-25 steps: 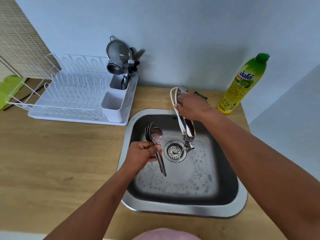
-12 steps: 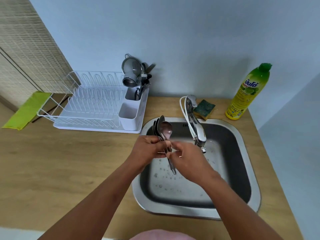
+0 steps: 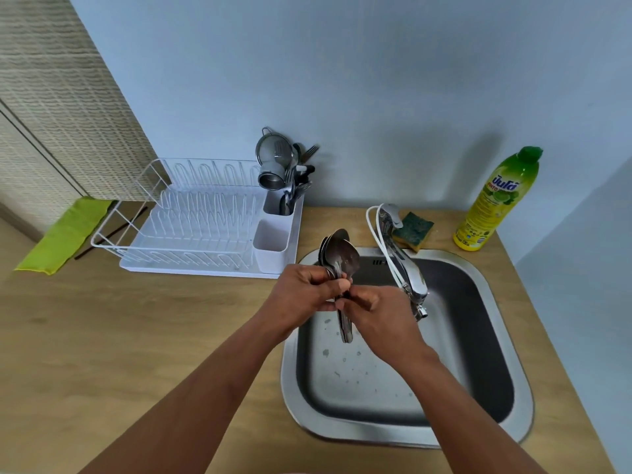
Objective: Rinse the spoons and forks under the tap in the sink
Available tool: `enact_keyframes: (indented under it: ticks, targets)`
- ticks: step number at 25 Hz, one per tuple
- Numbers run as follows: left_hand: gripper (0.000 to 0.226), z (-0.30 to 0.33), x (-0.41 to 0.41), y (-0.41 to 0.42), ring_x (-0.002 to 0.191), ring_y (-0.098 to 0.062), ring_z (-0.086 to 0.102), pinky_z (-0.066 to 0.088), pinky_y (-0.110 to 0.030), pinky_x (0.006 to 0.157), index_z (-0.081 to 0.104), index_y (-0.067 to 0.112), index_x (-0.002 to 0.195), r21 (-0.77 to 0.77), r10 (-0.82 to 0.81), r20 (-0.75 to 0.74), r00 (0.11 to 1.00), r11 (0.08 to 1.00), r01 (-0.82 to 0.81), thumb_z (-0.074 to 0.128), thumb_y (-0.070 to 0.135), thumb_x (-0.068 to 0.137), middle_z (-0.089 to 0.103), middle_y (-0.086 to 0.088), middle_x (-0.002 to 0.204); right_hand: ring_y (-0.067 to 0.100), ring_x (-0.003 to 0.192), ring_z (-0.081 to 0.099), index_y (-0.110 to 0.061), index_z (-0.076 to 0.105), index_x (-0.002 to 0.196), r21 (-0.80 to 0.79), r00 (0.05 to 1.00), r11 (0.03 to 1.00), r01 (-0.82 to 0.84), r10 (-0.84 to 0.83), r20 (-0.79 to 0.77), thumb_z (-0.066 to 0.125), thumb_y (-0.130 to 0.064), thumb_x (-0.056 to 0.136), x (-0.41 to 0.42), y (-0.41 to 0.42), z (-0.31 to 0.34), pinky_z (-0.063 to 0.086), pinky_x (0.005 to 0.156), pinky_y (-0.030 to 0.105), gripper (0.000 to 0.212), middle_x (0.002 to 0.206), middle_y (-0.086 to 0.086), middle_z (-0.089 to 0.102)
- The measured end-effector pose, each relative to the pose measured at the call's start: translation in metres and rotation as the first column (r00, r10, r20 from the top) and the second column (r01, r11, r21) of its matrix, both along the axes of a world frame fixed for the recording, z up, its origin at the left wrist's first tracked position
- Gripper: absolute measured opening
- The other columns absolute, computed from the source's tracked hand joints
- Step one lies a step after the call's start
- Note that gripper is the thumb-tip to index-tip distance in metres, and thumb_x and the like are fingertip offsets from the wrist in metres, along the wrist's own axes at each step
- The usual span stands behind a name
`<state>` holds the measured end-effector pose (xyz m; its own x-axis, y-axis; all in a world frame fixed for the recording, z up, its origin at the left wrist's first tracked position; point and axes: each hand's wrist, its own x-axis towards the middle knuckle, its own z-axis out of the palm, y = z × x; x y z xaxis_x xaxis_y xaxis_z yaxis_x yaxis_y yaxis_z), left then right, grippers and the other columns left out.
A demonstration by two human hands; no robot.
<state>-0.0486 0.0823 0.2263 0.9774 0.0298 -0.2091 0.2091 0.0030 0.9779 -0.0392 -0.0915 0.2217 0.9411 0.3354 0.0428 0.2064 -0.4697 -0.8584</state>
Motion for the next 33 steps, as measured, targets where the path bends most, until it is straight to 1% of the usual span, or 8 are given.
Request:
enact_keyframes:
  ticks: [7,11,15,19,22,24,29,33]
  targets:
    - [0.01,0.038,0.026,0.063,0.071,-0.013,0.076,0.062,-0.027,0.066,0.084,0.018,0.092,0.206,0.056,0.156,0.986,0.975,-0.088,0.08,0.011,0.086,0.081,-0.003,0.075,0.013,0.052,0.05,-0.013,0.075,0.073,-0.006,0.996,0.998,-0.064,0.064,0.061,0.07,-0.02,0.09,0.037,0.066,0.039,0.042,0.055,0.032,0.019,0.058,0.009,0.064]
    - [0.015,0.073,0.07,0.115,0.079,-0.021,0.08,0.065,-0.033,0.073,0.084,0.016,0.097,0.26,0.089,0.27,0.959,0.952,-0.161,0.084,0.014,0.083,0.082,-0.009,0.082,-0.002,0.052,0.053,-0.011,0.08,0.083,0.073,0.992,0.997,-0.018,0.008,0.125,0.071,-0.019,0.089,0.085,0.121,0.069,0.038,0.052,0.011,0.014,0.063,0.005,0.07]
    - [0.019,0.056,0.095,0.147,0.087,-0.034,0.079,0.065,-0.047,0.082,0.083,0.004,0.1,0.331,0.129,0.185,0.974,0.925,-0.185,0.085,0.009,0.081,0.081,-0.019,0.088,-0.001,0.047,0.049,-0.01,0.065,0.063,0.052,0.998,0.999,0.006,-0.008,0.057,0.071,-0.011,0.088,0.111,0.161,0.047,0.036,0.049,0.012,0.026,0.056,0.002,0.061]
    - [0.011,0.019,0.098,0.153,0.084,-0.038,0.078,0.064,-0.049,0.082,0.083,0.0,0.086,0.483,0.14,0.052,0.989,0.863,-0.148,0.084,0.007,0.077,0.079,-0.022,0.082,0.016,0.056,0.052,-0.013,0.061,0.061,-0.269,1.0,0.963,0.005,-0.002,0.01,0.066,-0.014,0.087,0.121,0.177,0.011,0.032,0.045,0.015,0.027,0.055,-0.001,0.053]
    - [0.013,0.011,0.109,0.154,0.065,-0.028,0.077,0.062,-0.028,0.06,0.076,0.001,0.068,0.526,0.129,-0.055,0.99,0.847,-0.081,0.077,0.006,0.079,0.075,-0.014,0.063,0.027,0.071,0.066,-0.008,0.07,0.071,-0.432,1.0,0.902,-0.03,0.028,-0.011,0.063,-0.017,0.088,0.134,0.188,0.013,0.04,0.057,0.024,0.021,0.074,0.012,0.071]
    - [0.024,0.013,0.115,0.153,0.048,-0.013,0.07,0.049,-0.016,0.043,0.069,0.009,0.059,0.565,0.123,-0.101,0.987,0.824,-0.044,0.073,0.005,0.082,0.067,-0.002,0.051,0.03,0.081,0.069,-0.007,0.07,0.074,-0.499,0.998,0.864,-0.057,0.05,-0.026,0.061,-0.018,0.089,0.138,0.193,0.017,0.043,0.061,0.028,0.02,0.085,0.016,0.075]
    - [0.006,0.021,0.118,0.149,0.052,-0.013,0.065,0.044,-0.017,0.038,0.076,0.009,0.072,0.677,0.071,-0.134,0.988,0.735,0.039,0.075,0.007,0.078,0.065,-0.003,0.061,0.031,0.088,0.071,-0.004,0.079,0.092,-0.518,1.0,0.855,-0.013,0.022,0.011,0.064,-0.012,0.088,0.13,0.183,0.009,0.053,0.071,0.03,0.018,0.093,0.016,0.077]
    - [0.04,0.026,0.102,0.147,0.045,-0.015,0.04,0.028,-0.022,0.045,0.046,0.013,0.045,0.739,0.116,0.044,0.992,0.664,-0.11,0.07,0.008,0.077,0.044,-0.004,0.047,0.024,0.081,0.071,-0.007,0.081,0.089,-0.443,0.999,0.897,0.005,0.019,0.049,0.063,-0.012,0.09,0.118,0.169,0.01,0.055,0.073,0.032,0.019,0.088,0.011,0.079]
